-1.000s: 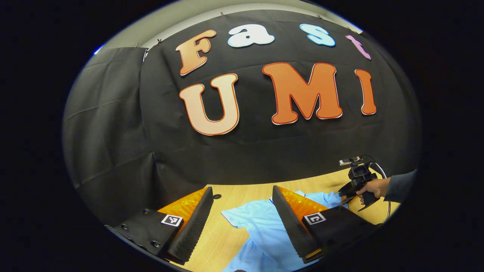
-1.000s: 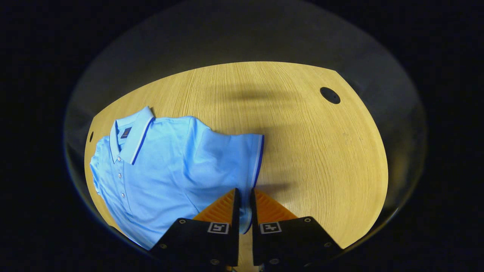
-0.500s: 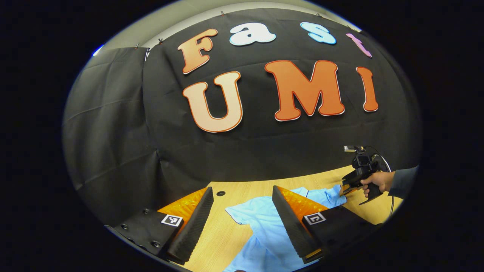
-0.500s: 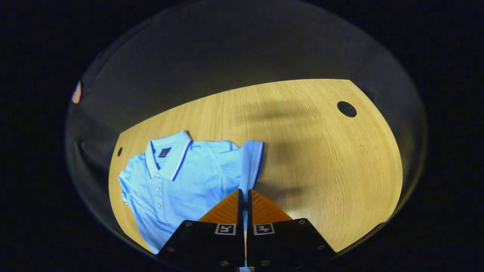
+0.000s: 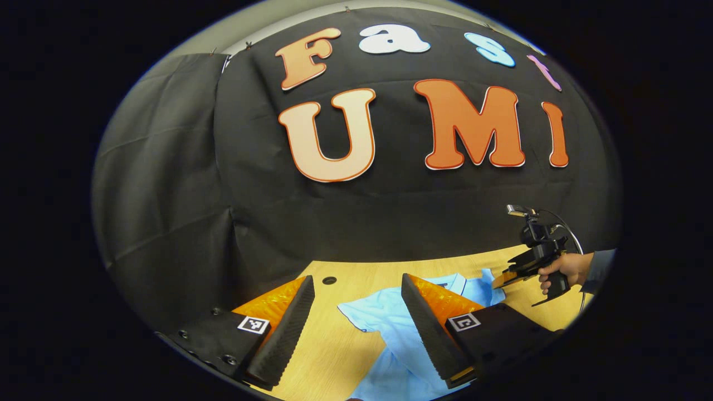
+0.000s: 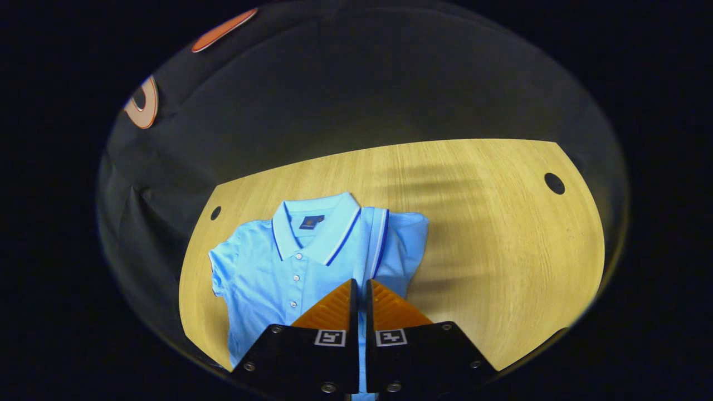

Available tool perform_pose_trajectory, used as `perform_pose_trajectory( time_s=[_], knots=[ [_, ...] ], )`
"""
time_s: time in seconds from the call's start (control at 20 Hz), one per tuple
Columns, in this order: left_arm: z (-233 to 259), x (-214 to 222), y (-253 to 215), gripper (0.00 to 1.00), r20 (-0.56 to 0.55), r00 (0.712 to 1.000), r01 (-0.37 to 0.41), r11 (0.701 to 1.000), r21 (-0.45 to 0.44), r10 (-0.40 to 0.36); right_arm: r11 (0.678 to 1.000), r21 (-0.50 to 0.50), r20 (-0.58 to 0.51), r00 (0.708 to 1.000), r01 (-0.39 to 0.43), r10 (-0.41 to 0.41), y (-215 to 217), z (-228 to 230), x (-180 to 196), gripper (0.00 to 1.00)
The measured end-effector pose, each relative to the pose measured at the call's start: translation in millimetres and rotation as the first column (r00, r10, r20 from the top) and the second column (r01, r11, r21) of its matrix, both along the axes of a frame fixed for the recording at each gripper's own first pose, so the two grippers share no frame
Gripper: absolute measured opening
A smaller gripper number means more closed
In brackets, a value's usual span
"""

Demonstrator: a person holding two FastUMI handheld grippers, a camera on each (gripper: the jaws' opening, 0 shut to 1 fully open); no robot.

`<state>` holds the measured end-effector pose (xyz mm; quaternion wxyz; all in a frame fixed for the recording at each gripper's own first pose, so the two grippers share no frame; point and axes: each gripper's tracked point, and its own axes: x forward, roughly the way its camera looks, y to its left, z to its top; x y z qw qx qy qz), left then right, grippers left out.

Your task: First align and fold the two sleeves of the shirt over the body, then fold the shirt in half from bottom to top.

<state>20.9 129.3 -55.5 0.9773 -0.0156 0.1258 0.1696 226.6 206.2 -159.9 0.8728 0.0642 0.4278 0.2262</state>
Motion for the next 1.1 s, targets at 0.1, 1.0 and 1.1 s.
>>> perform_pose_trajectory(
  time_s=[0.1, 1.0, 1.1],
  knots=[
    [-21, 14, 14, 1.0, -0.022, 0.999, 0.037, 0.998, -0.043, -0.038, 1.0, 0.014, -0.021, 1.0, -0.003, 0.004, 15, 2, -12, 0.12],
    [-246, 140, 98, 0.99, -0.464, 0.846, 0.092, 0.929, -0.359, -0.263, 0.982, -0.028, 0.301, 0.938, 0.187, -0.17, -46, 93, -89, 0.68],
    [-261, 150, 98, 0.98, -0.491, 0.825, 0.077, 0.917, -0.391, -0.279, 0.975, -0.026, 0.32, 0.925, 0.223, -0.203, -60, 100, -103, 0.74]
  ],
)
